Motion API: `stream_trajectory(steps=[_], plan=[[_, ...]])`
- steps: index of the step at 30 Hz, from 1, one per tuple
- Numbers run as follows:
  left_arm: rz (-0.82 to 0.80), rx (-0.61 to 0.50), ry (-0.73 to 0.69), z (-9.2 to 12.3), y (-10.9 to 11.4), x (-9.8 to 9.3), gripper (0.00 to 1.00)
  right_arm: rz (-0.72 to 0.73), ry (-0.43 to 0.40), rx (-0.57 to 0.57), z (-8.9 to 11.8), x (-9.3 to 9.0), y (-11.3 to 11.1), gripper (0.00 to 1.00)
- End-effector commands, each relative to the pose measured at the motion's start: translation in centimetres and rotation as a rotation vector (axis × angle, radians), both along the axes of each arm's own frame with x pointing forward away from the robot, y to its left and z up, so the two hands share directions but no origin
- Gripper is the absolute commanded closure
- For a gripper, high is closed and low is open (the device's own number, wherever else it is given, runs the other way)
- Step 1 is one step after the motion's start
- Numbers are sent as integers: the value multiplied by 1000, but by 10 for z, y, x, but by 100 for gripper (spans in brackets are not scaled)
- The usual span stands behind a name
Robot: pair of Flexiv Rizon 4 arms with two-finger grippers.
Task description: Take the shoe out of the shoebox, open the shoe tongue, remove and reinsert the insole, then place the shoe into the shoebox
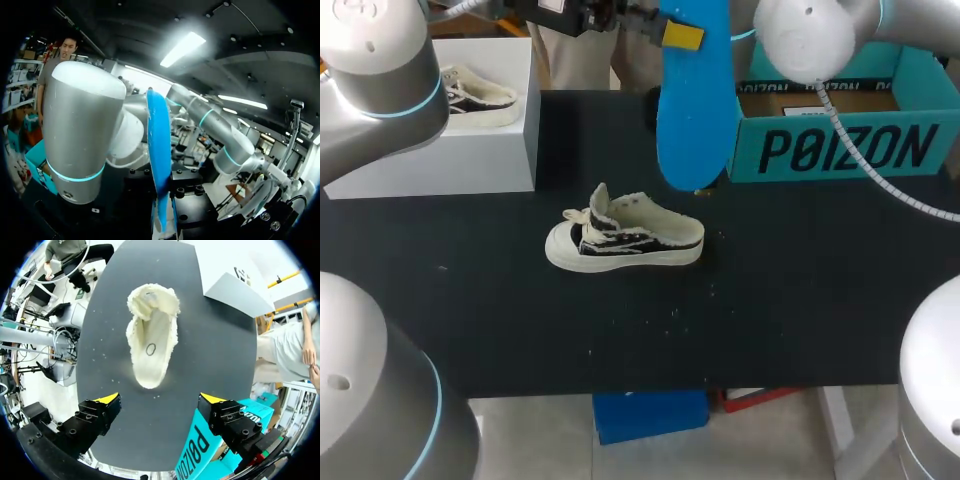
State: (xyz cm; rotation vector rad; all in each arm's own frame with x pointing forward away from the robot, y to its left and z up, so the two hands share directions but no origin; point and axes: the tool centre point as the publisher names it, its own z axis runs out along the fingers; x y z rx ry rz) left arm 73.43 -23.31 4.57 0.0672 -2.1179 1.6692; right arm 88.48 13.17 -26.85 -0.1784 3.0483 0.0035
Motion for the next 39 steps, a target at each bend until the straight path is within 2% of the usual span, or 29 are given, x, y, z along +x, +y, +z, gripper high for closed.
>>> stream_trajectory(steps=[1, 24, 31, 33, 37, 39], plan=[[1, 0, -1, -1, -1, 0, 100, -5, -2, -27, -2, -1, 8, 0], [1, 0, -1, -1, -1, 0, 100, 10, 28, 6, -7, 0, 11, 0], [1, 0, -1, -1, -1, 0, 100, 57, 19, 131, -9, 0, 10, 0], [1, 0, -1, -1, -1, 0, 100, 47, 3, 225, -9, 1, 11, 0], [1, 0, -1, -1, -1, 0, 100, 71, -14, 297, -9, 2, 11, 0], [1, 0, -1, -1, -1, 0, 100, 74, -28, 369, -9, 3, 12, 0]])
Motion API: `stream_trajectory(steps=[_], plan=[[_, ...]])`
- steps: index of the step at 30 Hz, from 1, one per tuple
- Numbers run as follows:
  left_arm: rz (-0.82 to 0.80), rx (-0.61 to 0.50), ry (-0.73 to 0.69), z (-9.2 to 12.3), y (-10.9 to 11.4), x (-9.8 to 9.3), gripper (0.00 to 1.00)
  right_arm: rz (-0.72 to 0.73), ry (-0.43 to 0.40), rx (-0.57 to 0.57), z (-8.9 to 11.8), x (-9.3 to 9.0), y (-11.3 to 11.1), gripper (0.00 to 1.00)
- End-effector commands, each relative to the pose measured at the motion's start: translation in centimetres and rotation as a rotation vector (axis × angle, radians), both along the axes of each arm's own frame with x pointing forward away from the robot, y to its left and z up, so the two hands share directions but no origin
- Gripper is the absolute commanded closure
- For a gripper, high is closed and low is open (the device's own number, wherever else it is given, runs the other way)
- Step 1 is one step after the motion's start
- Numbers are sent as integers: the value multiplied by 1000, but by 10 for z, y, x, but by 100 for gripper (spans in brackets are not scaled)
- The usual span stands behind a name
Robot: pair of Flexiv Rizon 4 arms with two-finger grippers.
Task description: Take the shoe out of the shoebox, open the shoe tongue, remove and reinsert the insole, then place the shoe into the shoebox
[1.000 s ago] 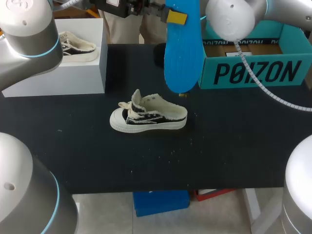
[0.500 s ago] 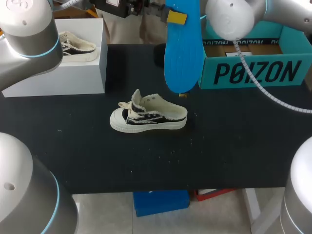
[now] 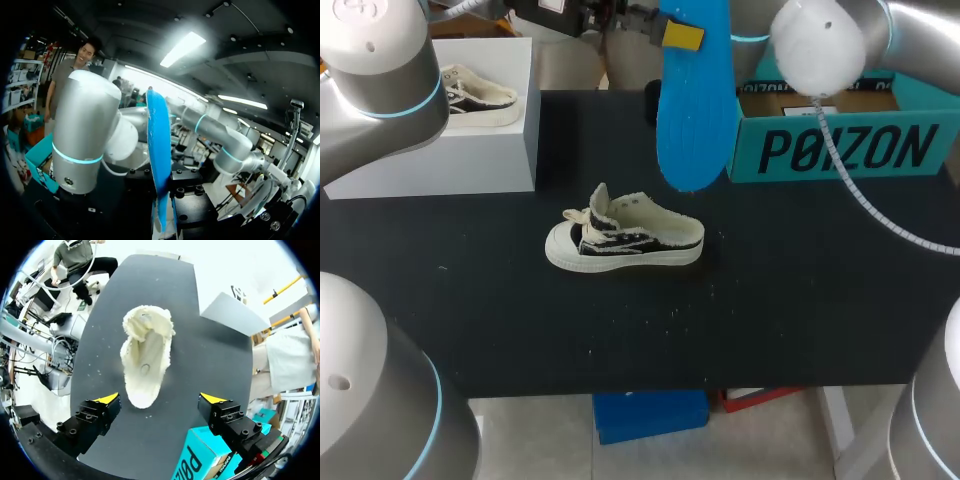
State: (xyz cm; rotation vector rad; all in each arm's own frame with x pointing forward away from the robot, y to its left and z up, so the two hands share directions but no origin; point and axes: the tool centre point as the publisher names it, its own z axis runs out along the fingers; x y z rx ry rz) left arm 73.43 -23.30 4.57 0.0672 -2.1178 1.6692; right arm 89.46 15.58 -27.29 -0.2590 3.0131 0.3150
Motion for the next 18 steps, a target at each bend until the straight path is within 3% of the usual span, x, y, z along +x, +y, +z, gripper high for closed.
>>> stream_trajectory(steps=[1, 7, 18], plan=[[1, 0, -1, -1, -1, 0, 100, 14, -23, 193, -5, -6, -12, 0], [1, 0, -1, -1, -1, 0, 100, 35, -12, 345, -10, -5, -10, 0], [1, 0, -1, -1, -1, 0, 100, 21, 33, 500, -32, -5, -19, 0]])
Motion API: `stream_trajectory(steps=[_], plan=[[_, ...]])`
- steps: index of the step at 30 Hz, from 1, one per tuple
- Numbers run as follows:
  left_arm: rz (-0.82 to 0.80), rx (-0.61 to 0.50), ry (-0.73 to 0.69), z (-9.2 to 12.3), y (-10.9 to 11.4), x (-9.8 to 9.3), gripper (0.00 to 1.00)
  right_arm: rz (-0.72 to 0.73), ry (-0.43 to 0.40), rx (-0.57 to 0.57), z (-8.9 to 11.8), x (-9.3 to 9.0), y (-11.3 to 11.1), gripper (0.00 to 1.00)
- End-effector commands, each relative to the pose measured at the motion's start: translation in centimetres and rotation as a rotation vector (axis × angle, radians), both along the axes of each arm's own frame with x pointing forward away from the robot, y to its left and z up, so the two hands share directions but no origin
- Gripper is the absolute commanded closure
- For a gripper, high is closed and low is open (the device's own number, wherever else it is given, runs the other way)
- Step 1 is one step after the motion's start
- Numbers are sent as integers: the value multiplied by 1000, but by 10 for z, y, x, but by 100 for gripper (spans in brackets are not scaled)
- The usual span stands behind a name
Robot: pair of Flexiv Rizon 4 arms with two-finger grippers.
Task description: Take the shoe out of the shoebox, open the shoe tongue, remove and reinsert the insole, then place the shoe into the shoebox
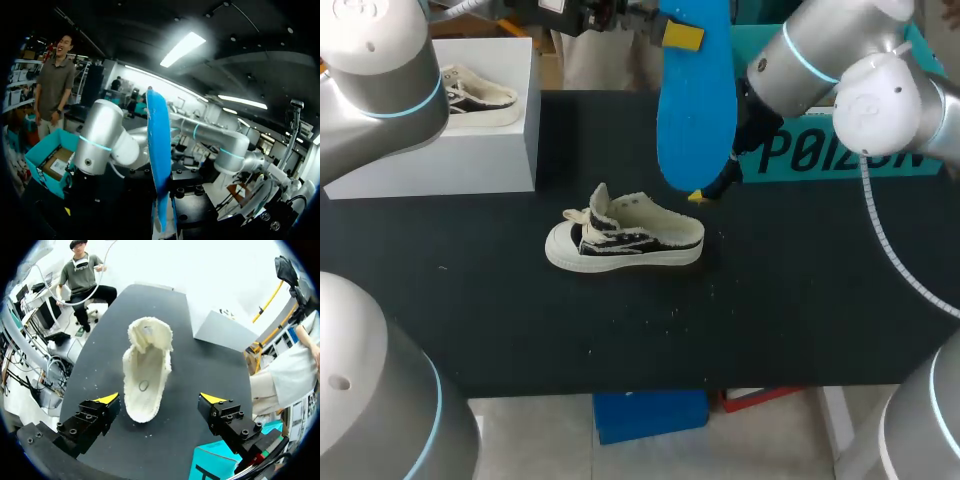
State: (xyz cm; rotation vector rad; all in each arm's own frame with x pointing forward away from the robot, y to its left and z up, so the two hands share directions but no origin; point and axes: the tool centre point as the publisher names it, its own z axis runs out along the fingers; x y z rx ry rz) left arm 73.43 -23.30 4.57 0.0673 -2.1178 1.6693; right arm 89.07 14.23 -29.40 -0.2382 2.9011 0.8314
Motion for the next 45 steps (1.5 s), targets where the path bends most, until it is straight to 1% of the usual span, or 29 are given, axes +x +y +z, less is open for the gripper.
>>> stream_trajectory(steps=[1, 9, 16, 21, 23, 27, 45], plan=[[1, 0, -1, -1, -1, 0, 100, 13, 22, 160, -14, -1, -7, 0], [1, 0, -1, -1, -1, 0, 100, 7, 46, 212, -33, -3, -17, 0], [1, 0, -1, -1, -1, 0, 100, 12, 67, 262, -54, -10, -23, 0], [1, 0, -1, -1, -1, 0, 100, -11, 84, 307, -68, -14, -27, 0], [1, 0, -1, -1, -1, 0, 100, -8, 90, 309, -73, -16, -28, 0], [1, 0, -1, -1, -1, 0, 100, -13, 87, 347, -79, -16, -29, 0], [1, 0, -1, -1, -1, 0, 100, -19, 144, 373, -108, -17, -25, 0]])
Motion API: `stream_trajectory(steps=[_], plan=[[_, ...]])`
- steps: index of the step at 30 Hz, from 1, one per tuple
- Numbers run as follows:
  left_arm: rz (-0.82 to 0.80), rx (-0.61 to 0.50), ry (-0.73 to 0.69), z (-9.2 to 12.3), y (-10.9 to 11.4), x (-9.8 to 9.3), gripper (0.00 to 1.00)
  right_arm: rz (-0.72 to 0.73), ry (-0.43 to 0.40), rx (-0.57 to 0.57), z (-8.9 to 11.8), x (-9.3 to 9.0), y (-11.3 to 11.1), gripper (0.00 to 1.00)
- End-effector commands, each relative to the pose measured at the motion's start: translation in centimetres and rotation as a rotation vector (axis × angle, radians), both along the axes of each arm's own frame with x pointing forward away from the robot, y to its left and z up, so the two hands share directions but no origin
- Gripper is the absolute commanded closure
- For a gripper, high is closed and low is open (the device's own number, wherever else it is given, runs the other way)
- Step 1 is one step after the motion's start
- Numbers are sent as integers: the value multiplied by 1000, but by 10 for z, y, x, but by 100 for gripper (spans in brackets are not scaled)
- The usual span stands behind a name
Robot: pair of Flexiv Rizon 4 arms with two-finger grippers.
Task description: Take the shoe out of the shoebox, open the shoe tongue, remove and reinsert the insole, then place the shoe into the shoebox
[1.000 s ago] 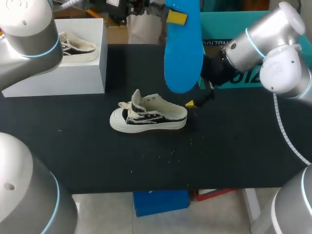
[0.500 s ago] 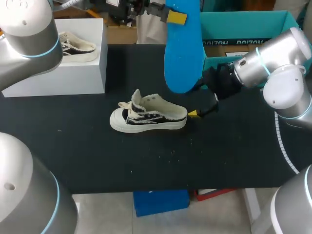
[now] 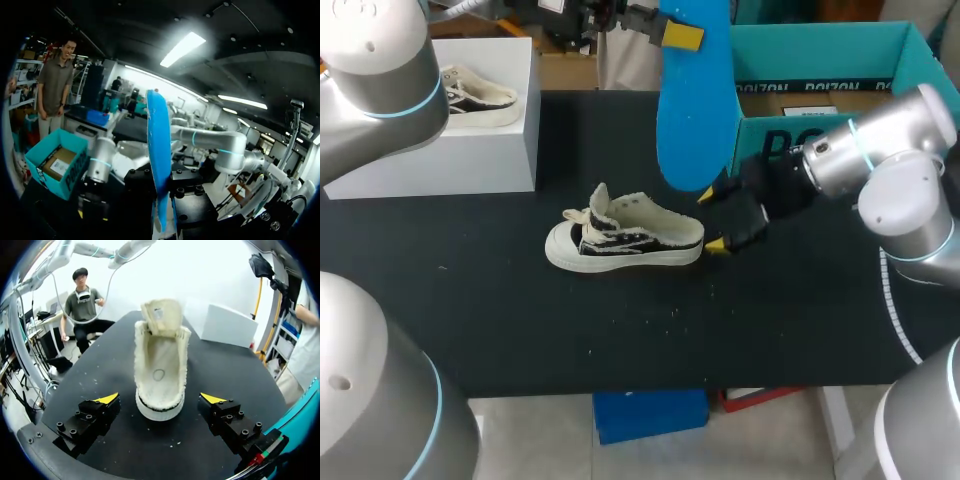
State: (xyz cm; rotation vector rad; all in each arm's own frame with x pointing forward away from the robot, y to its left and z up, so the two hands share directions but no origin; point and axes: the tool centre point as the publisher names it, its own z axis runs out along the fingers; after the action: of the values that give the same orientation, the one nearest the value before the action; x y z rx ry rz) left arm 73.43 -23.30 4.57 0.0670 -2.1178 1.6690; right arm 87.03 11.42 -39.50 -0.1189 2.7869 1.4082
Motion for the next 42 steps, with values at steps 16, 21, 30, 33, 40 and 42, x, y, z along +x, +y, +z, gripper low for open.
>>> stream_trajectory(steps=[16, 21, 30, 33, 40, 42], plan=[[2, 0, -1, -1, -1, 0, 100, 5, 17, -207, 14, 11, -9, 0], [2, 0, -1, -1, -1, 0, 100, 37, -4, -355, 36, 22, -4, 0], [2, 0, -1, -1, -1, 0, 100, 118, -23, -711, 61, 39, 18, 0], [2, 0, -1, -1, -1, 0, 100, 122, -37, -786, 64, 42, 25, 0], [2, 0, -1, -1, -1, 0, 100, 132, -55, -894, 68, 39, 47, 0], [2, 0, -1, -1, -1, 0, 100, 131, -57, -914, 68, 37, 54, 0]])
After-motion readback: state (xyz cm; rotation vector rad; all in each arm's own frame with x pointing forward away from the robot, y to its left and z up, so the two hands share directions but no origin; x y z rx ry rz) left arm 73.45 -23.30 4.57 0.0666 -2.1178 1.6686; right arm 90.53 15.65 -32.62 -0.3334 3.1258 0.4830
